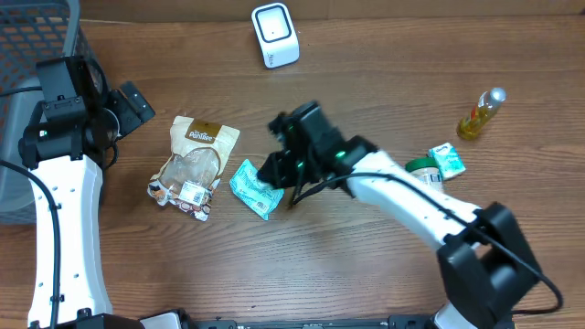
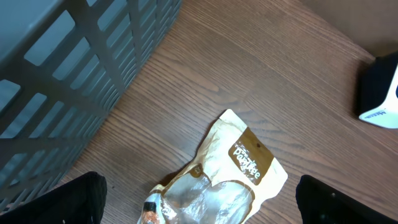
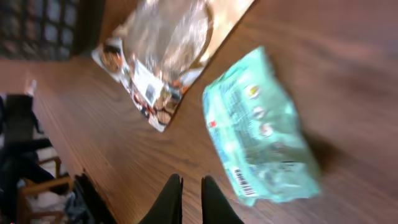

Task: Scan the item barcode

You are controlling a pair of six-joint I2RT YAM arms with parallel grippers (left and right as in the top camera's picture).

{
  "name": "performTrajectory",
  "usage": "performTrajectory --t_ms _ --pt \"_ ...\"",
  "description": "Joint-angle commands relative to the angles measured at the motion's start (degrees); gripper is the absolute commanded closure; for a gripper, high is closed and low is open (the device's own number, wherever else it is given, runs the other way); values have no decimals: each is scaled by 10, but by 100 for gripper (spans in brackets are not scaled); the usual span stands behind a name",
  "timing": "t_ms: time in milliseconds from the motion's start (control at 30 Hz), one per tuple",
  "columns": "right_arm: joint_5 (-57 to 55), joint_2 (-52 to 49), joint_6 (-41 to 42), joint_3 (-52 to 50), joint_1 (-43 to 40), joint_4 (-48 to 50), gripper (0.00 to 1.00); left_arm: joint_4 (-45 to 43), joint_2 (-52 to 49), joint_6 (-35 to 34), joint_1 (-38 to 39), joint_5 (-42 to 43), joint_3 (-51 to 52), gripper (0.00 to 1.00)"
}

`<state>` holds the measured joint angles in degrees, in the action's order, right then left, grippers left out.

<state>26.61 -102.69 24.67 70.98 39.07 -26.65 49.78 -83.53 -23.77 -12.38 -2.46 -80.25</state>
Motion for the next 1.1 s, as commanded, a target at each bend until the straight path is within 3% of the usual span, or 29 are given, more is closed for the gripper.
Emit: performTrajectory --t_ms 0,367,867,1067 --pt "-39 -41 34 5 32 15 92 -1 3 9 1 -9 -12 0" --pt "-24 -114 56 5 43 42 94 -1 3 9 1 -9 -12 0" --pt "-152 -156 161 2 31 3 96 -1 3 9 1 -9 -12 0" --pt "-148 -156 161 3 26 3 96 -1 3 9 1 -9 -12 1"
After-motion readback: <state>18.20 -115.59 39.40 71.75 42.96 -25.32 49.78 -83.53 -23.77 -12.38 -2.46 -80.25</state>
